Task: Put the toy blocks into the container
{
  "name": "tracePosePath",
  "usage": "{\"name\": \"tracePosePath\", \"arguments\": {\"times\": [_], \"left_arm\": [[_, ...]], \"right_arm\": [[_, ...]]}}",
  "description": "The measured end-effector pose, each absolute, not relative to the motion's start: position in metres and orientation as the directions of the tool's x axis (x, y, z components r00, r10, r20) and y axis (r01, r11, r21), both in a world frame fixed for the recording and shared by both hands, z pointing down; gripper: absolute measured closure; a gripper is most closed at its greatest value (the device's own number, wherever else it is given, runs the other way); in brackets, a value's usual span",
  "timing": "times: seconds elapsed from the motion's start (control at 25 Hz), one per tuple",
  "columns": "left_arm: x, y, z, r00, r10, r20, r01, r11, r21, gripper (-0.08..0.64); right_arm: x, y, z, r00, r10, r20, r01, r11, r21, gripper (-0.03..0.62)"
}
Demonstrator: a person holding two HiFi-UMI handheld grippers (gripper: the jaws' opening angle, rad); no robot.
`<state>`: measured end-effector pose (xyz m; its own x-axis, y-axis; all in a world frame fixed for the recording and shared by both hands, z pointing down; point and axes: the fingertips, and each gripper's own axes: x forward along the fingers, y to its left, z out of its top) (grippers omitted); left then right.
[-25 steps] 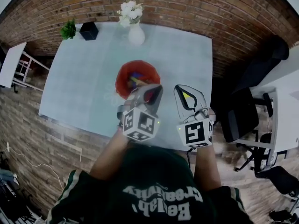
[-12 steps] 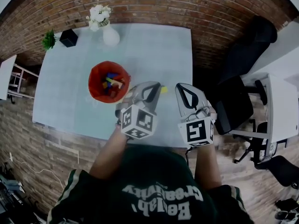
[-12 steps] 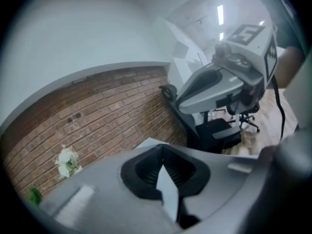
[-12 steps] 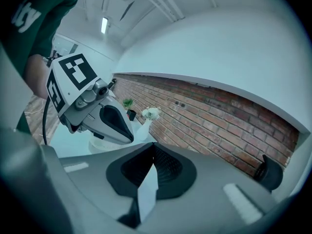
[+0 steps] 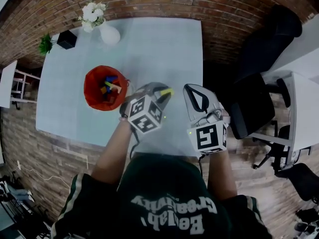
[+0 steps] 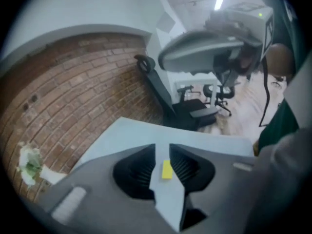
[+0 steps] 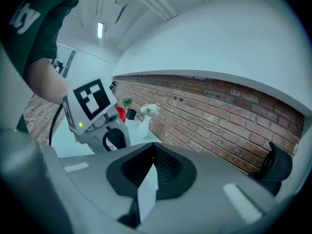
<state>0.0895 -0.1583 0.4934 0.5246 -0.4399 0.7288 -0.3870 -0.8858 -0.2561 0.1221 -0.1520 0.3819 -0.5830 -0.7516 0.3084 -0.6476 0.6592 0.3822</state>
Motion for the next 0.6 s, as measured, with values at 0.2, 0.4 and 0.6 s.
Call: {"name": "tracePosePath", "arguments": {"times": [0.2,0.4,0.6], "left_arm": [[0.087,-0.168,0.572,0.412,-0.234,0.88,-0.266,-0.955,-0.129,0.417],[0.087,-0.181,0.619,0.357,-0.136,0.924,-0.228,-0.972,-0.055,0.403],[0.093,-0.185,0.647,0.33,-0.082,0.94,-0.2,-0.98,-0.015,0.399]], "right_arm": [[0.129,-0.163,0.398,-0.583,-0.743,0.329,-0.65,0.669,0.36,0.586],[0.14,-0.173,0.411,-0.565,-0.744,0.355,-0.661,0.666,0.344,0.586],[0.147,-0.178,0.424,-0.554,-0.737,0.387,-0.659,0.672,0.338,0.586]]}}
